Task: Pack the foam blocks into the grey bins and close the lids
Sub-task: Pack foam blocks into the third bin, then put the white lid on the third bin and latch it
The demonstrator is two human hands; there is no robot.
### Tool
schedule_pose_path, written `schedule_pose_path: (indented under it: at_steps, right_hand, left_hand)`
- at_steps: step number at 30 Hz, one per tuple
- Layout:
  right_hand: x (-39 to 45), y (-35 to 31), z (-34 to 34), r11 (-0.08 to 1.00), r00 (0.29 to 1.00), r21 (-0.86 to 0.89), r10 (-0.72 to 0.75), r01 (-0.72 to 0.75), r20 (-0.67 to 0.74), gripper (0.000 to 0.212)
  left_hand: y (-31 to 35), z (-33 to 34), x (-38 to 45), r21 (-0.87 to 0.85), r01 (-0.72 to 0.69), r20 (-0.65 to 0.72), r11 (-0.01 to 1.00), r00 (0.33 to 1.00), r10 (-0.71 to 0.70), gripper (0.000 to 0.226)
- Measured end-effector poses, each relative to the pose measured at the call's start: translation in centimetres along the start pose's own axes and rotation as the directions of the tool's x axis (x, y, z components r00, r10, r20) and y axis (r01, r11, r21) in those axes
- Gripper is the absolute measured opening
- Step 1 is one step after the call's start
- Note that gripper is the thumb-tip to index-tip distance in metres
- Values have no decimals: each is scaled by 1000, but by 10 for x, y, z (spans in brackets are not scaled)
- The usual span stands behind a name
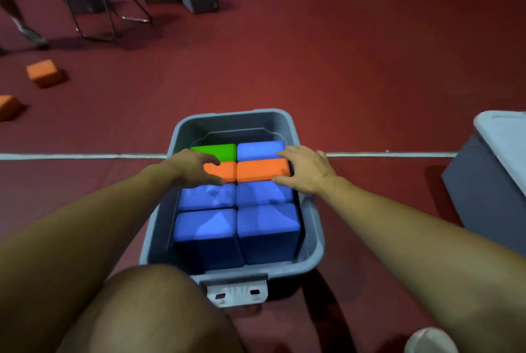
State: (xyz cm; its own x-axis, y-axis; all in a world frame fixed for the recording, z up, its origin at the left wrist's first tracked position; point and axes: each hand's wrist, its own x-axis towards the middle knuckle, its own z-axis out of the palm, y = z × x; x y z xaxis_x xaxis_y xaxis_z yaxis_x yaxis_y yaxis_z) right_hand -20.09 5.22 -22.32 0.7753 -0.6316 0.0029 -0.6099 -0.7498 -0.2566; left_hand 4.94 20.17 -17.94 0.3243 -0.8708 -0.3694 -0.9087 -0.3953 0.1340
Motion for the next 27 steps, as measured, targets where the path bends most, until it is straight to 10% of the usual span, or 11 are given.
schedule_pose_path:
  at_steps: [12,20,27]
  right_hand:
    - [-112,90,-113,980,982,-62,187,-188,-24,78]
    - [-195,187,-188,928,926,-70,357,-367,-124,82]
    - [-322,299,-205,764,740,77,641,-641,-202,90]
  left_hand:
    - [139,-37,-24,196,-121,217,973,973,77,44]
    - [310,-55,-30,222,-457,3,861,884,468,48]
    - [464,-37,-45,122,-664,-154,738,722,675,48]
